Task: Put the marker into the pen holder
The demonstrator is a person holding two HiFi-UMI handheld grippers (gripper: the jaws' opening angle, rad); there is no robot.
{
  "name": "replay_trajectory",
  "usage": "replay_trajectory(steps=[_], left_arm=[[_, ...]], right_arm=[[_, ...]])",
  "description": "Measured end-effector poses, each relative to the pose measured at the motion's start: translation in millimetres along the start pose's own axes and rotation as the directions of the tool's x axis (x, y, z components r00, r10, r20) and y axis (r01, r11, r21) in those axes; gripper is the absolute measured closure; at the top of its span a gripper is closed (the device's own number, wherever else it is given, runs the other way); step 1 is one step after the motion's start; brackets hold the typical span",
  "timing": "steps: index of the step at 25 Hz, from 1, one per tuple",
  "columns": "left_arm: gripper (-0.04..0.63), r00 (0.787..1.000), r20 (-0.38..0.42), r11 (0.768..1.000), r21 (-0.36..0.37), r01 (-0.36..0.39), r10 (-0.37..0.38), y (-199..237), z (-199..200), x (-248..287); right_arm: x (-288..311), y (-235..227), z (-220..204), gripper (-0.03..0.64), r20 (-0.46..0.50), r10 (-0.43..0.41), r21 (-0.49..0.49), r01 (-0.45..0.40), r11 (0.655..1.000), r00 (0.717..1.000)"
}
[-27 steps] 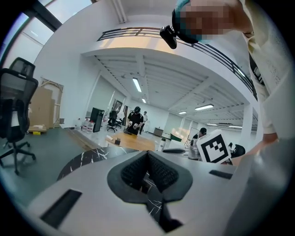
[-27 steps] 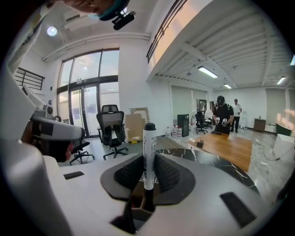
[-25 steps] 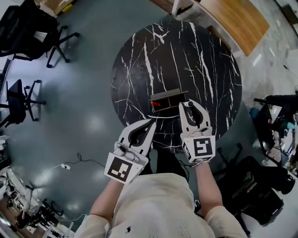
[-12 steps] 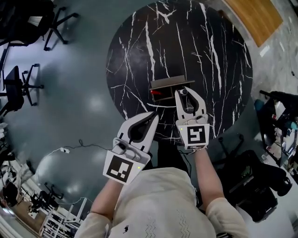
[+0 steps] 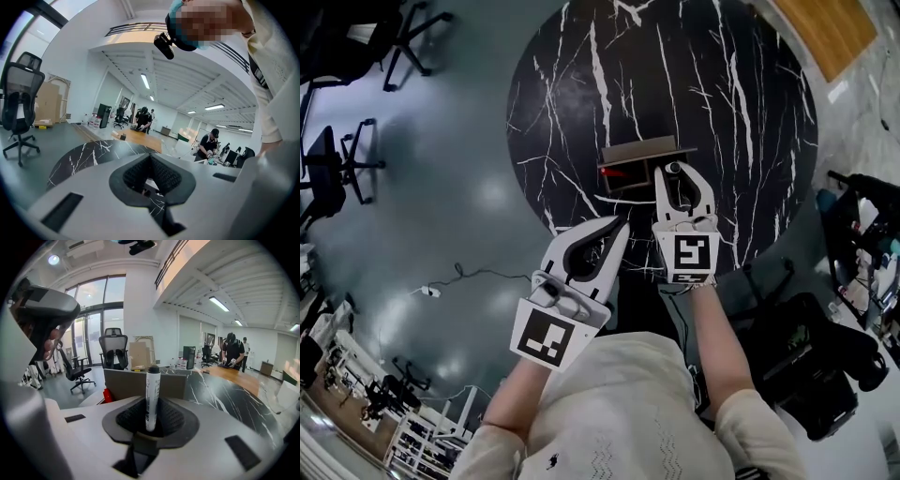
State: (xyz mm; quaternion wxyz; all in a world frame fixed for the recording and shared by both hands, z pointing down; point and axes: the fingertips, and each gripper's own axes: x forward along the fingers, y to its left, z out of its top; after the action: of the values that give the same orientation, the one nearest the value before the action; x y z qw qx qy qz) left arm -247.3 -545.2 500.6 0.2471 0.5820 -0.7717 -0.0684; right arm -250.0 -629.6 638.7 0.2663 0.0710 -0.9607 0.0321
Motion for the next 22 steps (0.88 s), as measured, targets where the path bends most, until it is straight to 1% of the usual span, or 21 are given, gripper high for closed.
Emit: replay_trajectory(steps=[3, 6, 11, 14, 17, 20, 22], left_arm=[[0.588, 1.000, -0.004, 1.000, -0.007, 0.014, -0.014, -2.9, -2.9, -4.0], [0.588, 1.000, -0.006, 1.000, -0.004, 0.014, -0.014, -1.4, -3.4, -8.9], [0.588, 1.000, -0.006, 1.000, 0.001, 0.000, 0.000, 3.5, -7.2, -12.6], [0.588, 1.000, 0.004, 1.000, -0.009, -0.001, 0.001, 1.4, -10.6, -14.4], [0.588, 1.000, 0.008, 1.000, -0.005, 0.008, -0.008, -5.1, -10.0, -17.9], [0.588, 1.000, 0.021, 1.000, 0.006, 0.009, -0.009, -11.0, -4.1, -23.8], [0.588, 0.999, 0.034, 1.000, 0.016, 0.016, -0.017, -15.2, 2.0, -28.5]], right_arm=[[1.8, 1.8, -9.6, 0.534, -0.028, -0.002, 0.022, 0.002, 1.000, 1.000], [0.7, -0.3, -11.0, 0.534, -0.032, -0.019, 0.033, 0.020, 0.999, 0.999], [-6.3, -3.3, -2.0, 0.534, 0.005, -0.031, 0.059, 0.031, 0.998, 1.000], [-11.8, -3.4, 4.3, 0.534, 0.024, -0.037, 0.053, 0.036, 0.998, 0.999], [-25.7, -9.2, 21.8, 0.534, 0.089, -0.094, 0.039, 0.090, 0.995, 0.992], [-50.9, -17.5, 47.7, 0.534, 0.176, -0.175, 0.060, 0.167, 0.984, 0.969], [-68.5, -16.8, 63.9, 0.534, 0.213, -0.196, 0.080, 0.182, 0.980, 0.957]])
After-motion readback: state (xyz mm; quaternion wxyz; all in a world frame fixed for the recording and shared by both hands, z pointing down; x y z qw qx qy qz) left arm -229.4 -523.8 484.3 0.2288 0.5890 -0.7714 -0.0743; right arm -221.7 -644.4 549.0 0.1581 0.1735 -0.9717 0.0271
